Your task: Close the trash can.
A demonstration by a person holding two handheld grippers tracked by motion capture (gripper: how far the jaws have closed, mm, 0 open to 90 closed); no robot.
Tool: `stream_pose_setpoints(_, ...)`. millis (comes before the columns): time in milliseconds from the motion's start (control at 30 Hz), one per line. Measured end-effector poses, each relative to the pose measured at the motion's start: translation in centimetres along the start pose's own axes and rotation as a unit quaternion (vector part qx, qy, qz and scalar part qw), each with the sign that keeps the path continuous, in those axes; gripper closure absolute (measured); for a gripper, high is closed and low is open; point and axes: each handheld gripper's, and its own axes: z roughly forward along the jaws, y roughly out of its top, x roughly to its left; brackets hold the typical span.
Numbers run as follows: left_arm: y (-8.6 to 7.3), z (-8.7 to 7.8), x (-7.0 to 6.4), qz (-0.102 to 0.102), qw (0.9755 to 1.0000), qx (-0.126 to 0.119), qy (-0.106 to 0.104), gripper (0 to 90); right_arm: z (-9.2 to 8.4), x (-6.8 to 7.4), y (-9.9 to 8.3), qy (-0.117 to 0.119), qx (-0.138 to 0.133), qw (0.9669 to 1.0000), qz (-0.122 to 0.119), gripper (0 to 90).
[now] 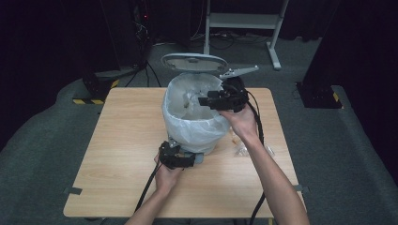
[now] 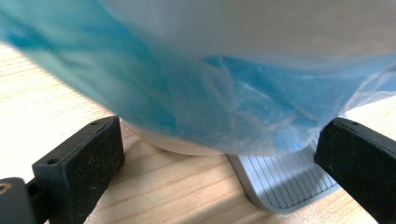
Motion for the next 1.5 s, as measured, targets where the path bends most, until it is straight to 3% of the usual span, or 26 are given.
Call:
stream_pose_setpoints(200, 0.0, 0.0, 0.0, 0.000, 1.0000, 0.000, 0.000, 1.6, -0.2, -0.1, -0.1, -0.007, -0.011, 0.9999, 0.002, 39.7)
stream_pose_setpoints(400, 0.0, 0.0, 0.0, 0.001, 1.0000, 0.000, 0.000, 1.6, -0.5, 0.0, -0.4, -0.021, -0.015, 0.9997, 0.000, 35.7)
stream_pose_setpoints(500, 0.0, 0.0, 0.0, -0.002, 1.0000, -0.001, 0.000, 1.6, -0.9, -0.1, -0.7, -0.023, -0.030, 0.9993, 0.003, 35.0)
stream_pose_setpoints(1033, 0.0, 0.0, 0.0, -0.002, 1.0000, -0.001, 0.000, 1.6, -3.0, -0.5, -2.1, -0.033, -0.061, 0.9975, 0.009, 35.1)
stream_pose_setpoints(1500, 0.0, 0.0, 0.0, -0.001, 1.0000, -0.002, 0.000, 1.6, -5.1, -0.6, -3.8, -0.052, -0.096, 0.9940, 0.008, 37.5)
